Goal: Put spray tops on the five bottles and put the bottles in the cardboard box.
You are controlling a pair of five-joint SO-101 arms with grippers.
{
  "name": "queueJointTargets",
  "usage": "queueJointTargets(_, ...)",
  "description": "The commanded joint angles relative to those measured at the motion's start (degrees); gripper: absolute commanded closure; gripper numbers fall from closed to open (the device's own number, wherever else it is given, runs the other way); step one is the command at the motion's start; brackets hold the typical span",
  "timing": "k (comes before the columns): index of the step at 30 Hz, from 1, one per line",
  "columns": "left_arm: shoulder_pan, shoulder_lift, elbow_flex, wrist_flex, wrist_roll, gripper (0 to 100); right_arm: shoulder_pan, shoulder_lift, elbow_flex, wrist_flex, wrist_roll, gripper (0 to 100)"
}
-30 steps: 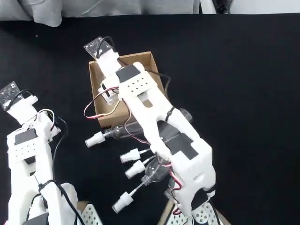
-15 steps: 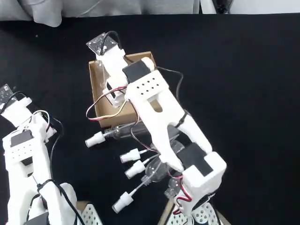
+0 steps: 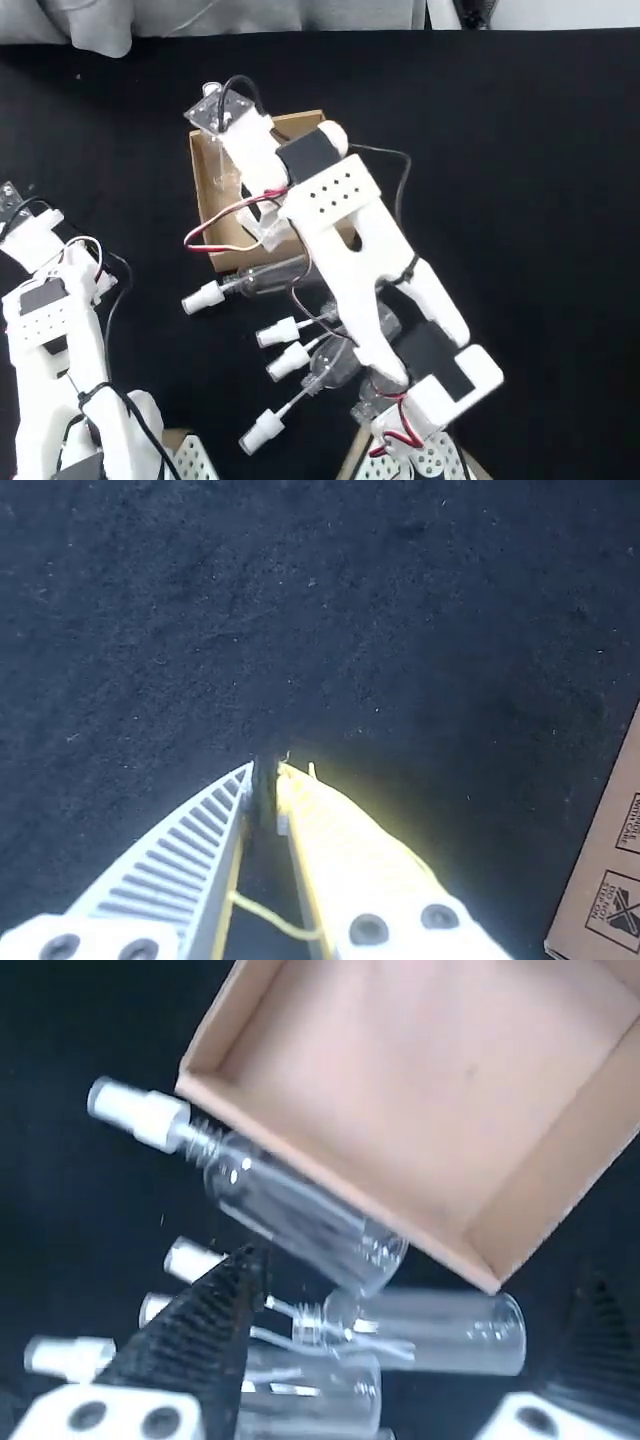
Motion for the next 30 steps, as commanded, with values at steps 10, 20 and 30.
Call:
queueJointTargets(10,-0.2,-2.6,-0.7,-1.1,0.4,97,-1.5,-14.4,9.0,4.8,9.1,59.8)
queueJointTargets(20,0.1,-2.4,-0.7,-1.1,0.3,97,-0.1,-27.1,26.2,4.8,21.7,59.9)
queueJointTargets(30,1.0,-2.1,-0.7,-1.1,0.1,97,8.8,-31.1,35.2,3.5,36.6,59.9)
